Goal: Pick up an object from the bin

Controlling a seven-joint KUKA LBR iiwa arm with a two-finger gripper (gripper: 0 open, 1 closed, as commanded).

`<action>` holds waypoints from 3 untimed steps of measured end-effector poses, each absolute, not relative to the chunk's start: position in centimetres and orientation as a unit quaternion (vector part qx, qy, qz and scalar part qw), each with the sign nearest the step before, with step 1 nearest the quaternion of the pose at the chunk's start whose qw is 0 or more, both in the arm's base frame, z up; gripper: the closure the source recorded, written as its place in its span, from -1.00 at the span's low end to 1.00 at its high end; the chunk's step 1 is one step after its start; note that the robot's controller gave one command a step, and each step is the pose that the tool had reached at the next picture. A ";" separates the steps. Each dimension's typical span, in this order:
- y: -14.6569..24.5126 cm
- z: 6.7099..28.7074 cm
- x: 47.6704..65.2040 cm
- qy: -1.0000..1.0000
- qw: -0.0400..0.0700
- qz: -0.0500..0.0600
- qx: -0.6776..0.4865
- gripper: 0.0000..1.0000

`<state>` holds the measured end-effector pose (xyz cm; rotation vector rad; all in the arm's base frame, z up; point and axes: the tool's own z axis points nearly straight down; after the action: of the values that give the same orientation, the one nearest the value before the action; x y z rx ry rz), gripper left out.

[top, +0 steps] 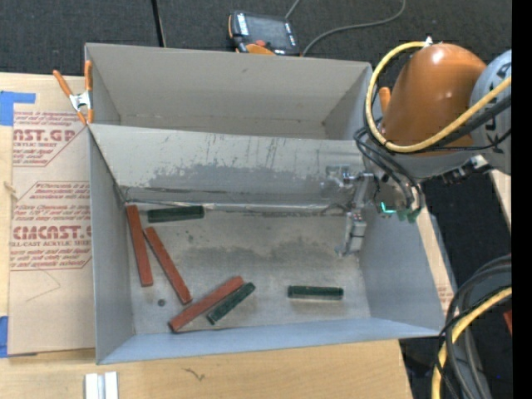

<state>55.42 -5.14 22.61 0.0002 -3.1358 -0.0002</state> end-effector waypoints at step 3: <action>-5.4 10.4 48.3 -0.975 0.000 0.000 -0.221 -1.00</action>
Offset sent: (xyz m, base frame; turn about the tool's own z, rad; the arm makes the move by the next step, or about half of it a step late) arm -0.0618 -0.0018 -0.1561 0.1908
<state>48.28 -5.41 10.44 -0.6939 -3.0638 -0.0005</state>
